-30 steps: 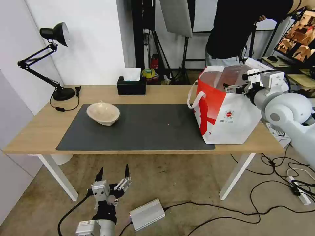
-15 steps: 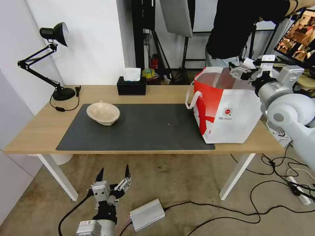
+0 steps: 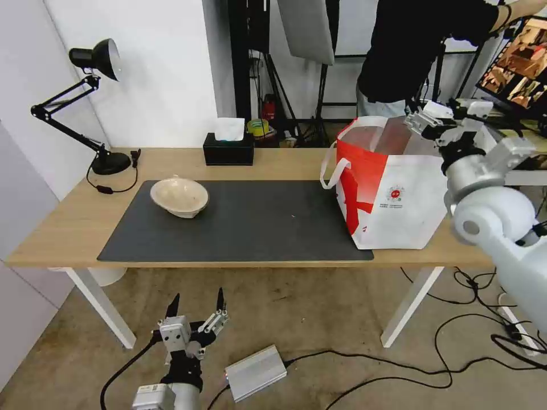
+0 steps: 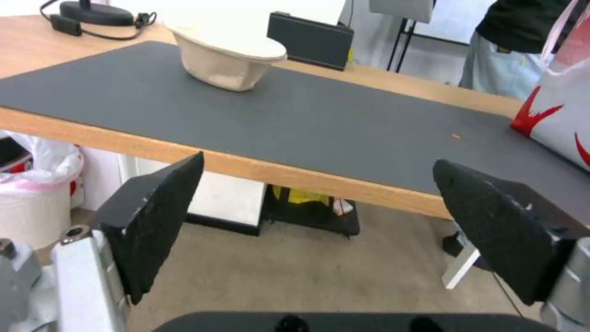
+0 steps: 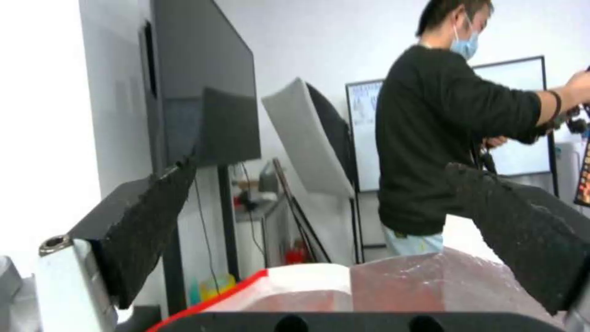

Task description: Pick up the trash from the table and place it into the takeout bag.

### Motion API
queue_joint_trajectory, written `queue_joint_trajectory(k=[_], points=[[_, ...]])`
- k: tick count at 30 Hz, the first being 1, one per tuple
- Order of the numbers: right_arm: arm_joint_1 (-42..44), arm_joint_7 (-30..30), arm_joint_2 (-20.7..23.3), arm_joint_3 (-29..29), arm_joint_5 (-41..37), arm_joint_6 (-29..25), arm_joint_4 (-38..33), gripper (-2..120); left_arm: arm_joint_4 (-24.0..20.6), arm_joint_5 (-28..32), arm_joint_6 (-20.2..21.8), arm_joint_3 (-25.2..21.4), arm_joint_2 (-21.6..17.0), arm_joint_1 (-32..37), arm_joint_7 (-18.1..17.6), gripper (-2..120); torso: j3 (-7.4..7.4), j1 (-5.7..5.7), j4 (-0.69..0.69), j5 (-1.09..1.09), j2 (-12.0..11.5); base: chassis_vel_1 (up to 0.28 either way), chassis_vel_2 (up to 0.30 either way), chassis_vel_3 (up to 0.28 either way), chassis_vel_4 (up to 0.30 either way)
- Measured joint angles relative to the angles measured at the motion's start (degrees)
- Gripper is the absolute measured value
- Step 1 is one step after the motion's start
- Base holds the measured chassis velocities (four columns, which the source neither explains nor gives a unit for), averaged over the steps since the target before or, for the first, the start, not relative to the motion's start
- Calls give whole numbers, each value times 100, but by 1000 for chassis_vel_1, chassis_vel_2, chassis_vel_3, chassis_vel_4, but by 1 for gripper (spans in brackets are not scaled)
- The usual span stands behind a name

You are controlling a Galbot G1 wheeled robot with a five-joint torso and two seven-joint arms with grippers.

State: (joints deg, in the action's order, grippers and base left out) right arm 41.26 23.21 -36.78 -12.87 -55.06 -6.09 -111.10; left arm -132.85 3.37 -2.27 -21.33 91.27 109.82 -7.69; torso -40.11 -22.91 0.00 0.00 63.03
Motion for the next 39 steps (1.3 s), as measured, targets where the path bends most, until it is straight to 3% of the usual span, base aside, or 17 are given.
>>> queue_joint_trajectory(k=[10,19,39], points=[[1081,16,19,-553,245,-335,-799,100,-23,-9,0,17,0,25,-2,100,1,0,-1,0,0,0,0,0,0],[2472,31,-224,-1046,829,-521,-1639,100,-42,-48,0,31,1,37,-4,100,1,0,0,-1,0,0,0,0,0],[4311,199,-783,-971,2271,-674,-2205,100,-68,-50,-14,34,-1,31,-6,100,0,0,0,-1,0,0,0,0,0]])
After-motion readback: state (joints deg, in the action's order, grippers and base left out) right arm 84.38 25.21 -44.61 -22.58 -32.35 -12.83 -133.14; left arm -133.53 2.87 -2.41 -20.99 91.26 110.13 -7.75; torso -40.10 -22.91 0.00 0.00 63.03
